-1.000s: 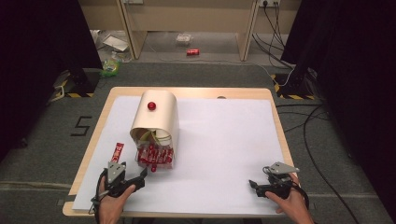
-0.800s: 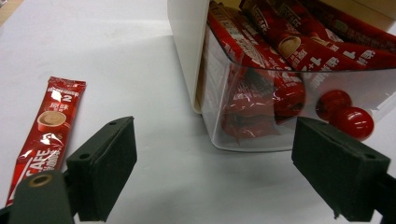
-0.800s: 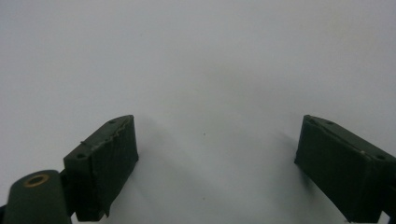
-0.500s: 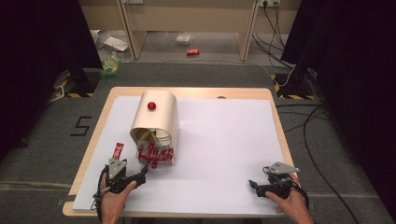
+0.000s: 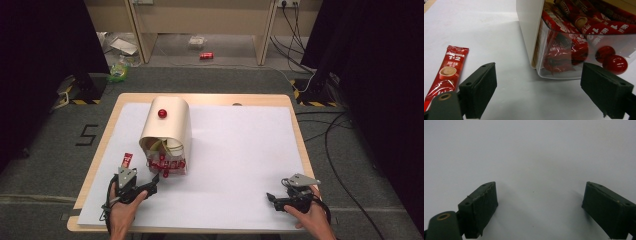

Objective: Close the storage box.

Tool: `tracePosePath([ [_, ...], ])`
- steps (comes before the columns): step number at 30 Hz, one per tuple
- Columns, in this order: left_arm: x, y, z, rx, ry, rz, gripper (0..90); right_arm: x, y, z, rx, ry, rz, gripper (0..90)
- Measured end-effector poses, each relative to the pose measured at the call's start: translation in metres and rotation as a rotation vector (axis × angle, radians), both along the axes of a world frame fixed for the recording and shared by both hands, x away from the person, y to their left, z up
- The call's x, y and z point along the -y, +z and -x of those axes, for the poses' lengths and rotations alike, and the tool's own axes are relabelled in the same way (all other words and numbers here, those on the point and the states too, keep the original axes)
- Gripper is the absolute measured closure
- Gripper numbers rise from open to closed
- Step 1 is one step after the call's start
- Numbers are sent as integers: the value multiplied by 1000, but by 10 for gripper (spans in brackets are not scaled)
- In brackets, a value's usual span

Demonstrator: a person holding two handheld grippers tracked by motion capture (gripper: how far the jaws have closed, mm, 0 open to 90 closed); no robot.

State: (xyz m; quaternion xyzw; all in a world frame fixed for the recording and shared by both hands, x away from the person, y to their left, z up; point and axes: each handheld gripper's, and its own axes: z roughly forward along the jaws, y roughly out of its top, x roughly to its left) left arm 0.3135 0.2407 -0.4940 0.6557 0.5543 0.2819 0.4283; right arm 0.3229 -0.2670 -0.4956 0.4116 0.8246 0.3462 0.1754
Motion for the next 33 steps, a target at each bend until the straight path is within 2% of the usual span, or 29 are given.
tracePosePath([
  [20, -1, 1, -14, 8, 23, 1, 130, 0, 0, 0, 0, 0, 0, 129],
  [29, -2, -1, -15, 7, 22, 15, 110, 0, 0, 0, 0, 0, 0, 129],
  [33, -2, 0, -13, 13, 17, 12, 149, 0, 0, 0, 1, 0, 1, 129],
])
